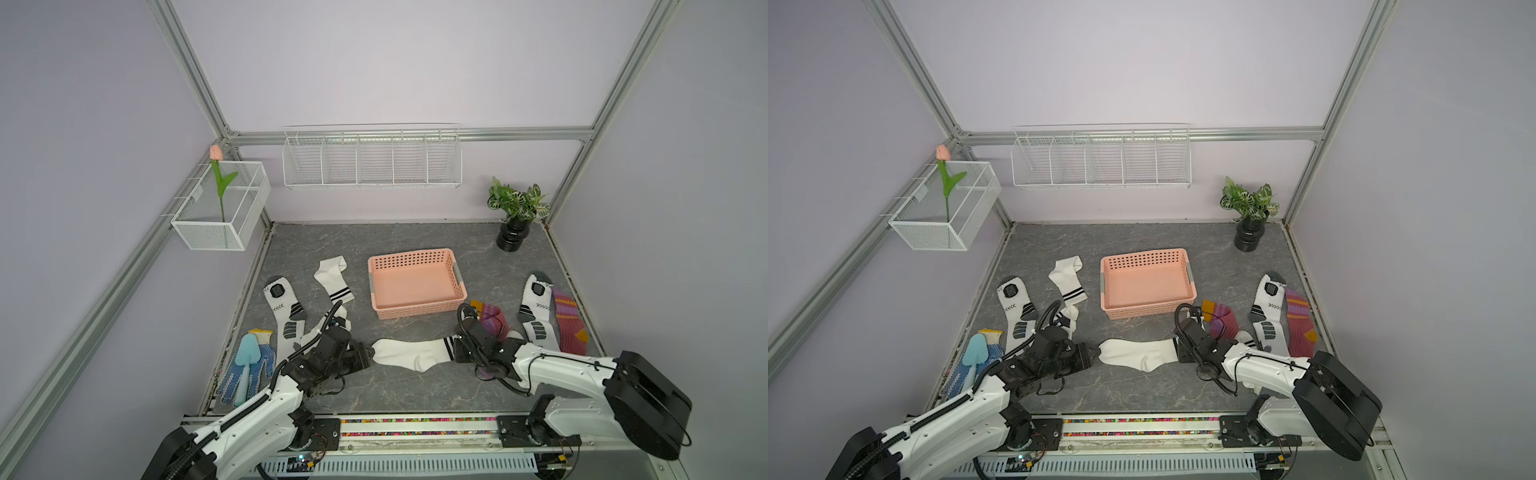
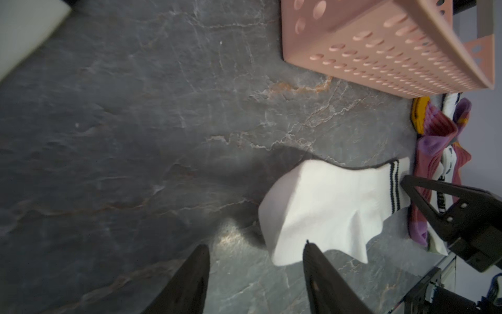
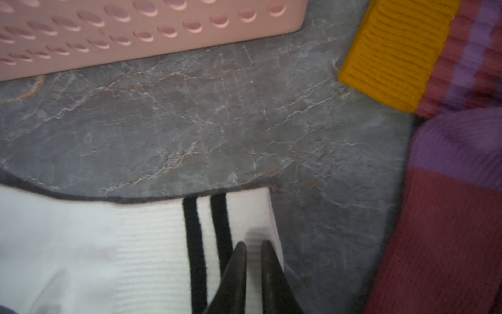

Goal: Place the socks together as a pair
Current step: Adjust the sock at the center of the board.

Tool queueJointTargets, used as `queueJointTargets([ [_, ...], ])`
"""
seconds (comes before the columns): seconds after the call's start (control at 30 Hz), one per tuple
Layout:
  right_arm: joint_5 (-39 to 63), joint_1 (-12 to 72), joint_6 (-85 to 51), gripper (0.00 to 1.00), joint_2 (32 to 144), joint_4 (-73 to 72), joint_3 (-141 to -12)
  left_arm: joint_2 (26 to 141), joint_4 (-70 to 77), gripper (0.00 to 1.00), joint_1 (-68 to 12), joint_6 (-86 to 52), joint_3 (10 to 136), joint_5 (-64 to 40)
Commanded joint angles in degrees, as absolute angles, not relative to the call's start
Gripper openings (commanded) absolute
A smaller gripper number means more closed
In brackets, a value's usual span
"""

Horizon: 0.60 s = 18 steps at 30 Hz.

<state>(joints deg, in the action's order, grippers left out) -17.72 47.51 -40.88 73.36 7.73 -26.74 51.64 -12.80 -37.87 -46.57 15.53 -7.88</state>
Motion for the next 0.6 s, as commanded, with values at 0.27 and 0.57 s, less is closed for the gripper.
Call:
queueJointTargets([
  [0.27, -16.69, 47.55, -41.33, 0.16, 73.45, 8.78, -26.37, 66.91, 0.65, 0.48, -38.05, -45.37, 18.02, -13.24],
  [0.57, -17.18, 47.55, -42.04, 0.16, 73.60, 8.71, -26.20, 67.00, 2.91, 0.19, -39.55, -46.56, 16.04, -18.10],
])
